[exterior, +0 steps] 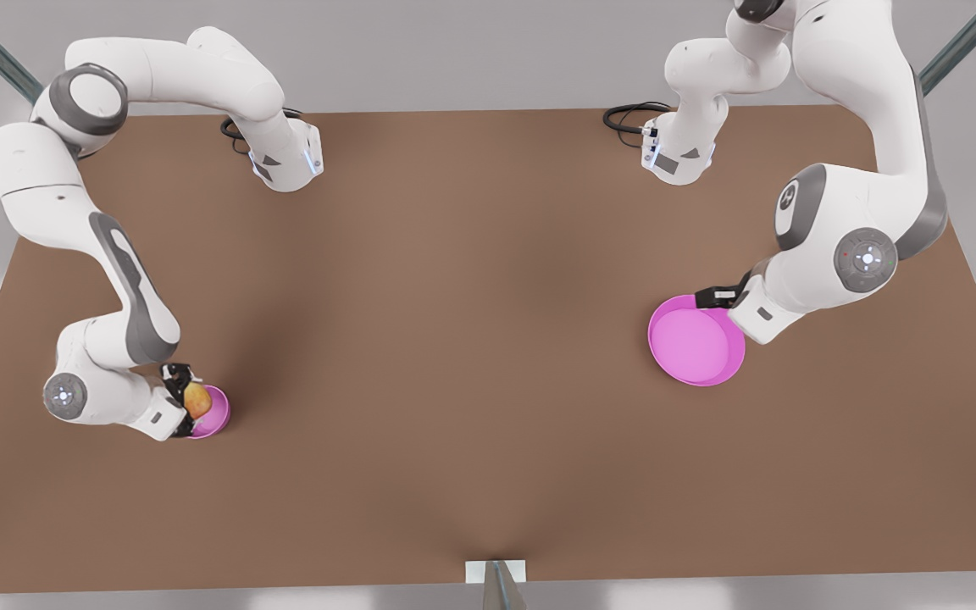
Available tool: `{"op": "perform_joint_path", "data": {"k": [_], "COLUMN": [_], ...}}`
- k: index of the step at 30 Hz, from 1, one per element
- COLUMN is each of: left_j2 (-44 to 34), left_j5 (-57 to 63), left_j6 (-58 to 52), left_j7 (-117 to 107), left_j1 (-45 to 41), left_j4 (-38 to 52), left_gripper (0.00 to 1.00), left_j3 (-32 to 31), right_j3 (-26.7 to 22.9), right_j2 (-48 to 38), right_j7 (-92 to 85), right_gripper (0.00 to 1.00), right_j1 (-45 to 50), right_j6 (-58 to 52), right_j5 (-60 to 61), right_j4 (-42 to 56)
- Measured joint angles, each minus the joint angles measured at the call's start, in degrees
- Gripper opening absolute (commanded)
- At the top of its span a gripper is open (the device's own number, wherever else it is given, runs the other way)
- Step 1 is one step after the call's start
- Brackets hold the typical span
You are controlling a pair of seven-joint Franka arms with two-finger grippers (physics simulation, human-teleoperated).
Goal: Use the left arm to pick up the apple from the plate, transfer it to the gripper of the right arm, and then use the right arm to place it into the bowl
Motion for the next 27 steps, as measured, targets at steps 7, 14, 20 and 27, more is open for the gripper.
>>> {"op": "perform_joint_path", "data": {"k": [7,14,20,27], "left_j2": [0.0,0.0,0.0,-0.1], "left_j5": [0.0,0.0,0.0,0.0], "left_j6": [0.0,0.1,0.1,0.0], "left_j7": [0.5,0.8,1.1,1.2], "left_j1": [0.3,0.3,0.4,0.4], "left_j4": [0.0,0.0,0.0,0.1], "left_gripper": [1.0,1.0,1.0,1.0], "left_j3": [0.0,0.0,0.0,0.0], "right_j3": [0.0,0.0,0.0,9.5], "right_j2": [0.5,0.7,0.7,-2.0], "right_j7": [-0.1,-0.2,-0.2,0.7], "right_gripper": [0.88,0.88,1.0,1.0], "right_j1": [0.0,0.1,-0.2,0.1], "right_j6": [2.5,4.0,4.4,-1.3], "right_j5": [-0.6,-0.8,-0.8,-0.7], "right_j4": [0.2,0.2,-0.1,8.4]}}
